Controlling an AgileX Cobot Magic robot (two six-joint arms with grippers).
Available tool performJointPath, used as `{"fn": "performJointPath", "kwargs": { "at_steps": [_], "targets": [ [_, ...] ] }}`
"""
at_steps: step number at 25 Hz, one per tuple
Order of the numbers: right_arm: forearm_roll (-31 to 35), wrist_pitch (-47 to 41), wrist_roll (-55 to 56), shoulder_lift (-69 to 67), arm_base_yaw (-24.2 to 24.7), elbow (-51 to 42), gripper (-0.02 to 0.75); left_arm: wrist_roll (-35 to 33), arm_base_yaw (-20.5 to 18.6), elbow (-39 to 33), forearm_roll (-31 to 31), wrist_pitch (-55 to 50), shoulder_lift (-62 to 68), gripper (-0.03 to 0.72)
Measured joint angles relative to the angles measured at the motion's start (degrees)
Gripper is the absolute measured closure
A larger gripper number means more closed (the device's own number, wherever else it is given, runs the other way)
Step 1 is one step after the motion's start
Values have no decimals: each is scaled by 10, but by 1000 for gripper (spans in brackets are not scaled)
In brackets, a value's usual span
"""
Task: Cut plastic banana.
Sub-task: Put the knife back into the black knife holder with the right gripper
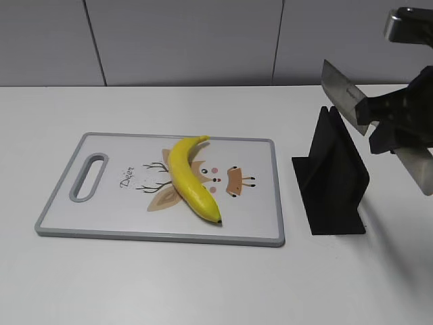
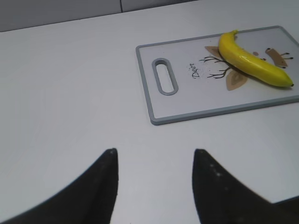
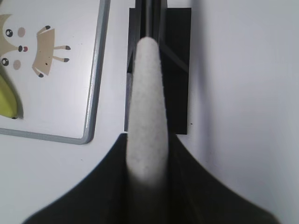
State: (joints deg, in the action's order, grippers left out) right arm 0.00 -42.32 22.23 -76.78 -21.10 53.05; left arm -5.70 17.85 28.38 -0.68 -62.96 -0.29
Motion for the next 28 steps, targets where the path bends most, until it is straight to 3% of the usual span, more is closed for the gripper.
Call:
{"fn": "performJointPath", "kwargs": {
  "at_steps": [24, 26, 28],
  "targets": [
    [17, 21, -1, -77, 0, 0, 554, -1, 0, 0, 0, 4, 0, 186],
    [39, 21, -20, -77, 0, 0, 463, -1, 0, 0, 0, 4, 0, 186],
    [67, 20, -47, -77, 0, 0, 303, -1, 0, 0, 0, 4, 0, 186]
  ]
}}
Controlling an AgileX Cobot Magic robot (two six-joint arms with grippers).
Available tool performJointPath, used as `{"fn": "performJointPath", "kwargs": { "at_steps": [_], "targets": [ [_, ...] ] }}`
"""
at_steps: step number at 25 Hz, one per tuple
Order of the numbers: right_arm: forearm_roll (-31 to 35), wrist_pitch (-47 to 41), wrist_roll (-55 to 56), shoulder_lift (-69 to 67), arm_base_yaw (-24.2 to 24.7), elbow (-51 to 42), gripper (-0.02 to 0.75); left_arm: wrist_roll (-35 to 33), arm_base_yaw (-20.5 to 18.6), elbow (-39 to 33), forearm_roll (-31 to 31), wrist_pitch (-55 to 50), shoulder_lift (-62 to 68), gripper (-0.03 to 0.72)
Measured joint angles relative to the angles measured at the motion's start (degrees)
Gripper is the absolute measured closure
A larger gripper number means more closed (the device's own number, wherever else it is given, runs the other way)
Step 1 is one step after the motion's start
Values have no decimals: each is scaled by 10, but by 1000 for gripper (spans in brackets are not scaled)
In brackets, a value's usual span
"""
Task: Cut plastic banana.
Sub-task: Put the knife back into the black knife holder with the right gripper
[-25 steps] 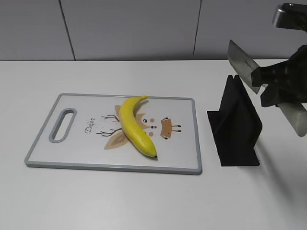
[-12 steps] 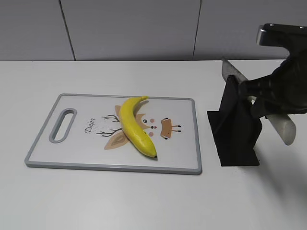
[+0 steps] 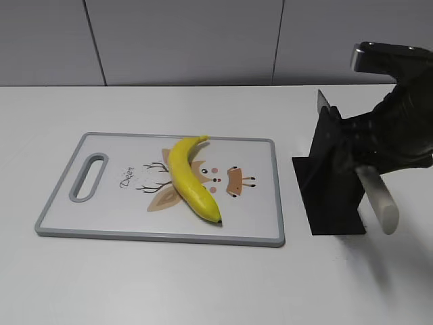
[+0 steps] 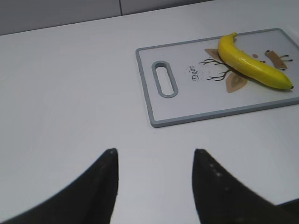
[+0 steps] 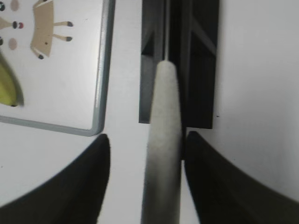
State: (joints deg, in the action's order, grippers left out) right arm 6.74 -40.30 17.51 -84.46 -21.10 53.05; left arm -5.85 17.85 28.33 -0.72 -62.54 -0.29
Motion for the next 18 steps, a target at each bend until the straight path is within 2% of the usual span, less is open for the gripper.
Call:
{"fn": "performJointPath", "kwargs": {
  "at_steps": [2, 4, 10, 18],
  "targets": [
    [19, -6, -25, 0, 0, 0, 181, 0, 0, 0, 0, 0, 0, 186],
    [25, -24, -54, 5, 0, 0, 124, 0, 0, 0, 0, 0, 0, 186],
    [27, -73, -133, 114, 0, -14, 122, 0, 0, 0, 0, 0, 0, 186],
    [20, -100, -268, 335, 0, -155, 143, 0, 0, 0, 0, 0, 0, 186]
  ]
}}
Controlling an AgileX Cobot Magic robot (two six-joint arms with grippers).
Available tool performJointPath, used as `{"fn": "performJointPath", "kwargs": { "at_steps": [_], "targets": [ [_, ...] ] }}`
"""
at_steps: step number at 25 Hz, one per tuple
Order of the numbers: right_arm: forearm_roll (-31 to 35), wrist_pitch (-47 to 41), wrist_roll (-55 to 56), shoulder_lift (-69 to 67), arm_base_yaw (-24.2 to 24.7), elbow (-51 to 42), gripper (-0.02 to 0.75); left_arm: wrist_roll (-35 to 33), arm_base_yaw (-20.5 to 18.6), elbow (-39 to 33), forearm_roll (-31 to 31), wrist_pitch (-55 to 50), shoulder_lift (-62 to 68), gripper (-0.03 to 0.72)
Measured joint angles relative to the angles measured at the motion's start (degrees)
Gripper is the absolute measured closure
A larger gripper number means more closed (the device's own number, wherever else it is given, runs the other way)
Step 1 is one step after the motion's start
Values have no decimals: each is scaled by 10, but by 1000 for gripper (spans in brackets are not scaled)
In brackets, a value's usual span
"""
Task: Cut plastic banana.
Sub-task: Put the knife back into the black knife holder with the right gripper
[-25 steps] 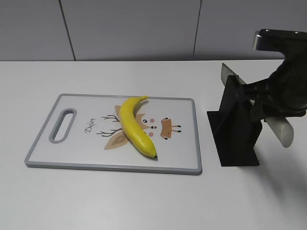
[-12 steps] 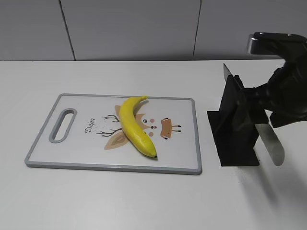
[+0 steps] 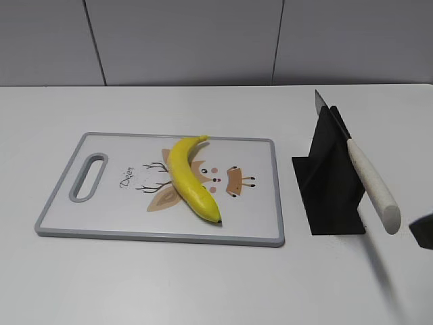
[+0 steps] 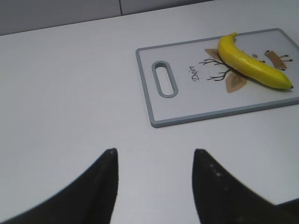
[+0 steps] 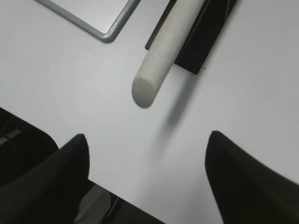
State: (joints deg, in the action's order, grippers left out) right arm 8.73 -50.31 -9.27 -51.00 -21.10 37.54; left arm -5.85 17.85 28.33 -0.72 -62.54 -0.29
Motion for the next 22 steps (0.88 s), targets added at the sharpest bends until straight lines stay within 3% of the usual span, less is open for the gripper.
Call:
{"fn": "performJointPath", "kwargs": {
  "at_steps": [7, 22],
  "targets": [
    [-19, -50, -25, 172, 0, -66, 143, 0, 0, 0, 0, 0, 0, 186],
    [-13, -93, -33, 433, 0, -82, 144, 0, 0, 0, 0, 0, 0, 186]
  ]
}}
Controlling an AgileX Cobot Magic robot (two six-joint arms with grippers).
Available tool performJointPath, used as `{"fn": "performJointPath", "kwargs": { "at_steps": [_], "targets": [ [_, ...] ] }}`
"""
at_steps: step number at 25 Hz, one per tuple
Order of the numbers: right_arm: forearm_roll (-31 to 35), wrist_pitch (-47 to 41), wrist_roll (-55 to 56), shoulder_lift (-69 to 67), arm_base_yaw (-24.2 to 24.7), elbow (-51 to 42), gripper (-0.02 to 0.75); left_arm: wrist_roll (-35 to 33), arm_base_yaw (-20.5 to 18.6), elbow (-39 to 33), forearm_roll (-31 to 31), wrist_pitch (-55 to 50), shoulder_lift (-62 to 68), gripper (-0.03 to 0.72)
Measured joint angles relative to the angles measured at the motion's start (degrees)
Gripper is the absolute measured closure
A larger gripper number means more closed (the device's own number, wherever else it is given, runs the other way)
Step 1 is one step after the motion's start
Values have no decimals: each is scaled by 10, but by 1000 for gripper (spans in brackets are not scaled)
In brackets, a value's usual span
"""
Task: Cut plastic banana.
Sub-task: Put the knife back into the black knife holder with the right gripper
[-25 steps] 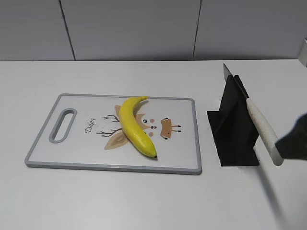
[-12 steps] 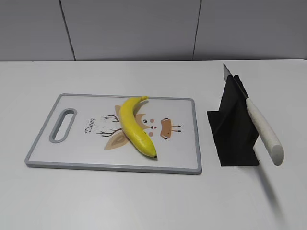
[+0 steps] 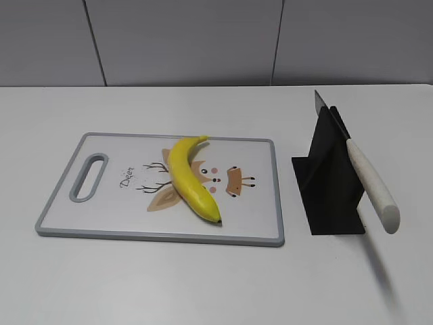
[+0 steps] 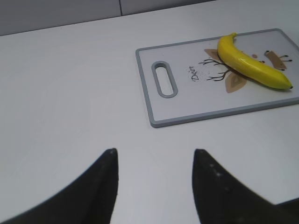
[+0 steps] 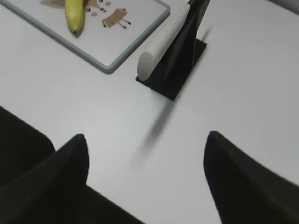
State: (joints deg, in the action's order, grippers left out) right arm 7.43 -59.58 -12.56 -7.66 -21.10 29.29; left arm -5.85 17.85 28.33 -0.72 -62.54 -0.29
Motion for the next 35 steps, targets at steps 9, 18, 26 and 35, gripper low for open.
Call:
{"fn": "performJointPath", "kwargs": {
  "at_steps": [9, 18, 26, 35],
  "targets": [
    [5, -1, 23, 78, 0, -1, 144, 0, 0, 0, -2, 2, 0, 186],
    [14, -1, 25, 80, 43, -1, 144, 0, -10, 0, -2, 2, 0, 186],
    [17, -1, 25, 80, 194, -1, 144, 0, -91, 0, -2, 2, 0, 186],
    [19, -1, 26, 80, 223, -1, 144, 0, -149, 0, -2, 2, 0, 186]
  ]
}}
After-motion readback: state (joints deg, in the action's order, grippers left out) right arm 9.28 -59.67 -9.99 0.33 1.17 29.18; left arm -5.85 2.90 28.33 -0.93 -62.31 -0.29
